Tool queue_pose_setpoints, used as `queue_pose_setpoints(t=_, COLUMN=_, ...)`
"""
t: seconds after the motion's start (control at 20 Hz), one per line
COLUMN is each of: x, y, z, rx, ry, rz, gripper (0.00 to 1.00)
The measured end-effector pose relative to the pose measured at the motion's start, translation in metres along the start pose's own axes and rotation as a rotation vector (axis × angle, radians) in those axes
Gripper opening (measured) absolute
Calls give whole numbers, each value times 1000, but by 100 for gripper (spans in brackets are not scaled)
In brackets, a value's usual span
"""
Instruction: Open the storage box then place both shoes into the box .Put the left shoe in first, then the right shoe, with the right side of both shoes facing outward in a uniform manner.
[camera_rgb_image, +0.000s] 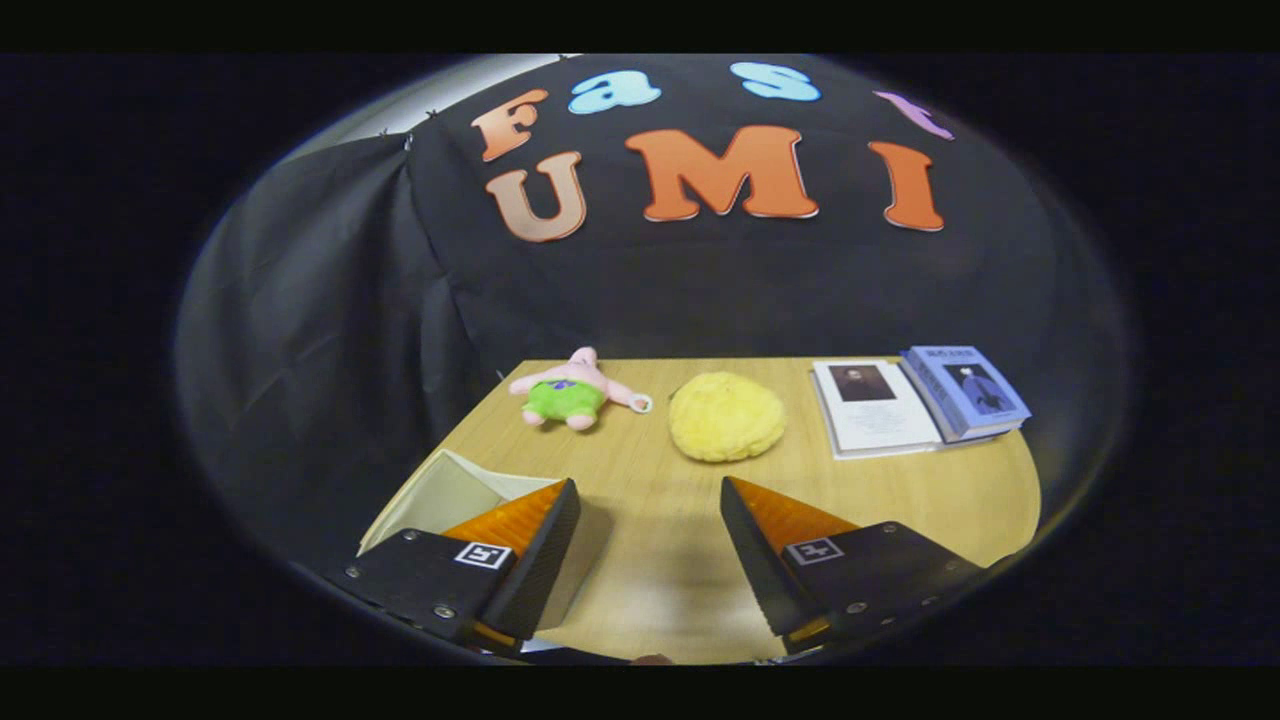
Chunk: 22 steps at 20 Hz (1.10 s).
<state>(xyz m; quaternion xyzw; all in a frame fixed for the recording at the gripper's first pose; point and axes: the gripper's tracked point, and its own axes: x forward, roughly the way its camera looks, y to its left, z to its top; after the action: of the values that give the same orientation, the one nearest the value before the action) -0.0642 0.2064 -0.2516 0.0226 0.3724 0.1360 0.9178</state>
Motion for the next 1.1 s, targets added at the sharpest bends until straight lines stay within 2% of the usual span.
queue_pose_setpoints(t=0.3, x=-41, y=-73, z=68, rx=-63, ry=-294, rz=-128, gripper=90)
queue_pose_setpoints(t=0.55, x=-78, y=-124, z=104, rx=-77, ry=-501, rz=-228, gripper=97)
queue_pose_setpoints(t=0.75, x=-104, y=-149, z=126, rx=-68, ry=-639, rz=-246, gripper=97)
queue_pose_setpoints(t=0.85, x=-114, y=-161, z=132, rx=-82, ry=-693, rz=-268, gripper=97)
queue_pose_setpoints(t=1.1, x=-123, y=-166, z=137, rx=-75, ry=-729, rz=-285, gripper=97)
